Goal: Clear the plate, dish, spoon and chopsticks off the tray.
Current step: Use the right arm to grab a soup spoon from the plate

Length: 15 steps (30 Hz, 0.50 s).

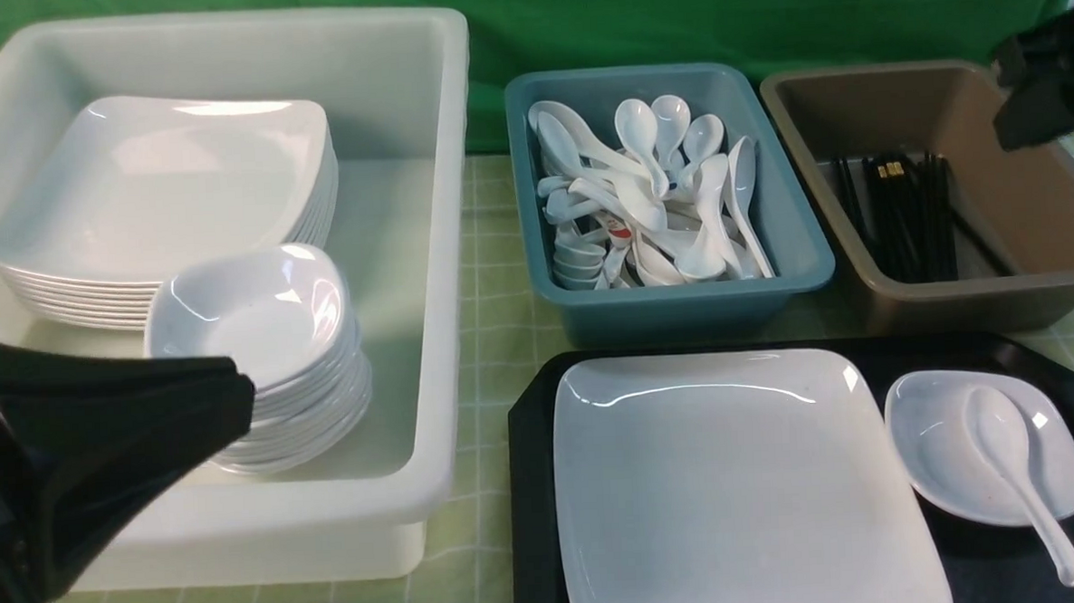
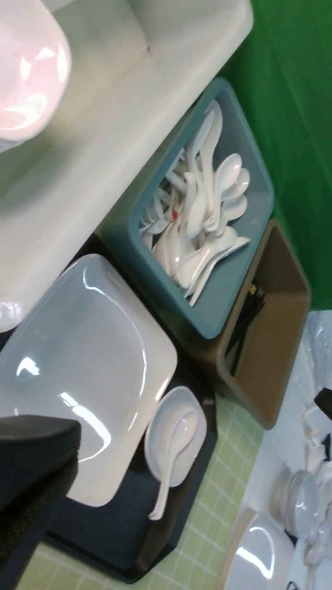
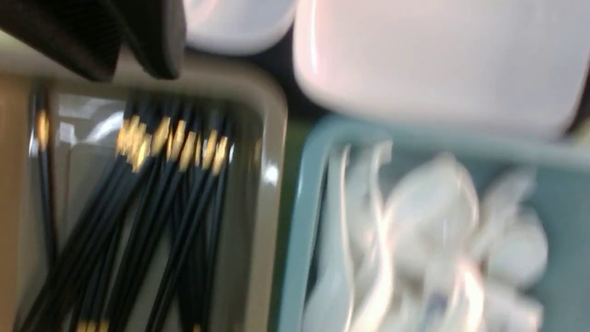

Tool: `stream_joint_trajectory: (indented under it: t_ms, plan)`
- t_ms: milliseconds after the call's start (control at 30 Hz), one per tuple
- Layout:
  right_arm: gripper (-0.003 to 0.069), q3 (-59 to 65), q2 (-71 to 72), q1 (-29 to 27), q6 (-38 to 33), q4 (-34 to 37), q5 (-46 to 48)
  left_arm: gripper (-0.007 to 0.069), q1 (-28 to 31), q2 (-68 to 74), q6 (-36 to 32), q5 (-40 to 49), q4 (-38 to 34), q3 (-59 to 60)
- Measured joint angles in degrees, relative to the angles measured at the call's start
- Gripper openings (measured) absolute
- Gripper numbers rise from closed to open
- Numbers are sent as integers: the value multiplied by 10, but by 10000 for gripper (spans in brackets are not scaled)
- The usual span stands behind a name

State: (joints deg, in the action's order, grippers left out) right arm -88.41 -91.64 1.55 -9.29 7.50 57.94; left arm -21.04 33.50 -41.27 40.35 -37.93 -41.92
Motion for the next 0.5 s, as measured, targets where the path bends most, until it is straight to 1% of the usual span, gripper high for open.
stream_joint_trajectory:
  t_ms: [67, 133, 200, 233, 333, 500]
  plan:
    - [211, 88, 50, 12, 30, -31, 1, 20, 0, 0, -10, 7, 1, 0]
    - [234, 139, 74, 14, 46, -41, -1, 20, 0, 0, -16, 9, 1, 0]
    - [300, 239, 101, 15, 74, -57, -12, 20, 0, 0, -23, 7, 1, 1]
    - [310, 251, 101, 15, 77, -57, -15, 20, 0, 0, -23, 7, 0, 3]
    - [377, 326, 93, 15, 93, -60, -61, 20, 0, 0, -24, -1, -1, 13]
    - [398, 345, 60, 15, 107, -60, -118, 20, 0, 0, -24, -1, -3, 16]
